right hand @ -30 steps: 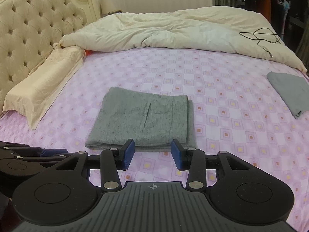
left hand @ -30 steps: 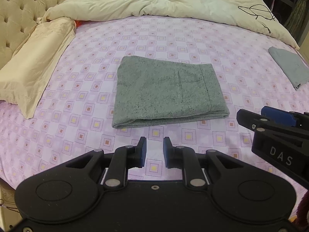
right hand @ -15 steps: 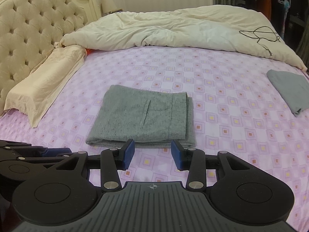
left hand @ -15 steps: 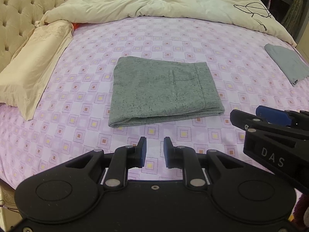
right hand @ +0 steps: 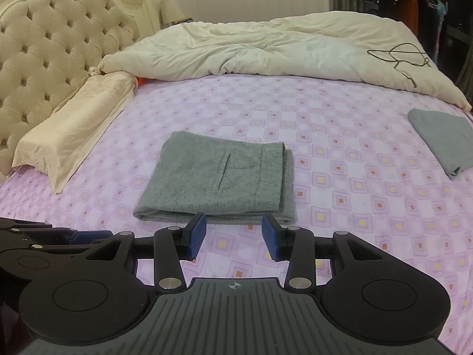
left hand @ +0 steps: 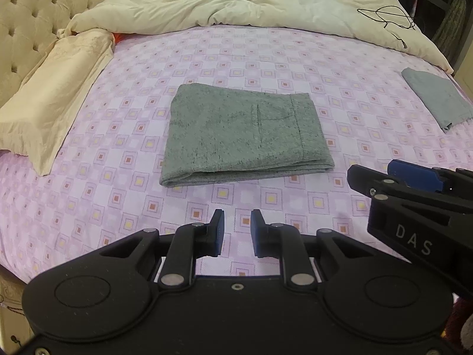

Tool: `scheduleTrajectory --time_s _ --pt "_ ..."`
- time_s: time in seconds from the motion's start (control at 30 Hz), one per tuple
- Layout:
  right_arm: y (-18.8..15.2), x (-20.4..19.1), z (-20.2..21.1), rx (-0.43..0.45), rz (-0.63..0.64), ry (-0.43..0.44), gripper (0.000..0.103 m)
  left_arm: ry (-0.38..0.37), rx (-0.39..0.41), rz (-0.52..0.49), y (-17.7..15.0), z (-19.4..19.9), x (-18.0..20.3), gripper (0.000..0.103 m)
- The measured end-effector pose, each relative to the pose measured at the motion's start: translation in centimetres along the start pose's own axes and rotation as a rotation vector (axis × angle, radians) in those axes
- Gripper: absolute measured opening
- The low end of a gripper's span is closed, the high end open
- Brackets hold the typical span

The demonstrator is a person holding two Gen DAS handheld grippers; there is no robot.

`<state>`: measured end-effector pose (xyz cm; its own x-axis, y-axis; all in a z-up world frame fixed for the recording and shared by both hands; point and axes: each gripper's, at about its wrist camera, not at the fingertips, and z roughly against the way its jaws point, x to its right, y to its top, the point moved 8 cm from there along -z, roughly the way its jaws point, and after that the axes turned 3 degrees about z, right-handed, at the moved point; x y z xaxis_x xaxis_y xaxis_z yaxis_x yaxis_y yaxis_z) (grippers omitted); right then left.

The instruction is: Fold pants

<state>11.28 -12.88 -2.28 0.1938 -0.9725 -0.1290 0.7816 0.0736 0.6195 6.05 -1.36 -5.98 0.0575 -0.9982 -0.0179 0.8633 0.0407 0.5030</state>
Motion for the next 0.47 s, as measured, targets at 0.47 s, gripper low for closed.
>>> scheduleTrajectory --time_s 0.47 --pt "-0.17 0.32 0.48 0.003 -0.002 0.029 0.040 0.028 0.013 0.004 -0.44 0.72 0.48 0.029"
